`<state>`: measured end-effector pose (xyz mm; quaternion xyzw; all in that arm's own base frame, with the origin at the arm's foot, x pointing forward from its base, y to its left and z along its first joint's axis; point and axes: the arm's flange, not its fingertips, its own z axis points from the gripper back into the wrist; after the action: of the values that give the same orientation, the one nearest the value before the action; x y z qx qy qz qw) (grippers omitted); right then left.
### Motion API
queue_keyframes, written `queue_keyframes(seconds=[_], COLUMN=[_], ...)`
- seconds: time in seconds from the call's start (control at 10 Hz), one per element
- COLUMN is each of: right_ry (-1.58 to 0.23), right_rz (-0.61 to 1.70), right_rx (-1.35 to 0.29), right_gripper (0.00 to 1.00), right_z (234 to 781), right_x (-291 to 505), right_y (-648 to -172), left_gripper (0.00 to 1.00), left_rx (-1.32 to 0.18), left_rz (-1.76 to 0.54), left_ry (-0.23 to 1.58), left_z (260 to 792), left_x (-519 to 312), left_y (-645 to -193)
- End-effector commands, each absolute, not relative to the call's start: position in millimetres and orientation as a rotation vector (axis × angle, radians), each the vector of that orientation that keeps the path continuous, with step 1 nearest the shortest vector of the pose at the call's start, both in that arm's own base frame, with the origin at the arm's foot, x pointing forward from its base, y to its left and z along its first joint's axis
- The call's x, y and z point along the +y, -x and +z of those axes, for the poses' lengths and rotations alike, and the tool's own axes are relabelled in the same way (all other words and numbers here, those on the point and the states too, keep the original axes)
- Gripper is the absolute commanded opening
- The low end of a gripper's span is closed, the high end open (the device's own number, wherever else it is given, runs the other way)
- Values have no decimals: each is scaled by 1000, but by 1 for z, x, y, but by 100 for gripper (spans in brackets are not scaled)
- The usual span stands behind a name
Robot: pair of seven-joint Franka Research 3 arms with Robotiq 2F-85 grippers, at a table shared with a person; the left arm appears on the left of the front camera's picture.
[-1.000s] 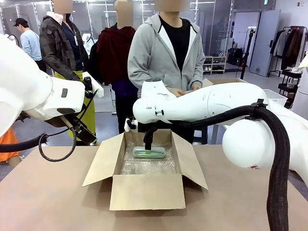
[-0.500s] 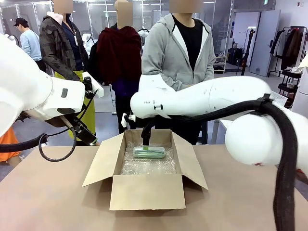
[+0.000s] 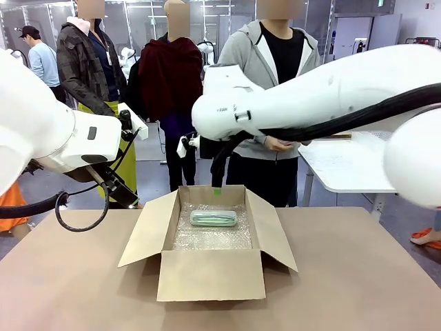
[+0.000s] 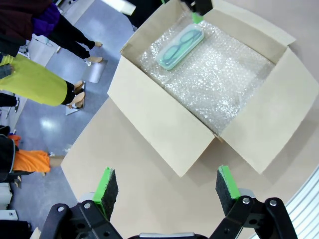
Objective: Pack the glasses set securely to prepare it for shipping.
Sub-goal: Put the Glasses case from the right side of the table into the Package Box.
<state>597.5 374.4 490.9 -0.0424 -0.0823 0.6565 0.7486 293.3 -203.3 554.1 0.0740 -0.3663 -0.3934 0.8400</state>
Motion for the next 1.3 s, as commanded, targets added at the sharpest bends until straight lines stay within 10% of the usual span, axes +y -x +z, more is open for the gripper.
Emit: queue_keyframes(seconds=[0.0,1.2], right_ry=[27,-33], right_rz=[1324,583], right_rx=[-229,-528], right_gripper=[100,100], right_z=[501,539], right_x=[334,82], right_y=[-562,-373], left_gripper=[100,100], left_rx=[-776,-776], left_rz=[-847,-847], left_ry=[-166,-166], left_z=[555,555], left_x=[-202,-202], left_y=[-293,-293])
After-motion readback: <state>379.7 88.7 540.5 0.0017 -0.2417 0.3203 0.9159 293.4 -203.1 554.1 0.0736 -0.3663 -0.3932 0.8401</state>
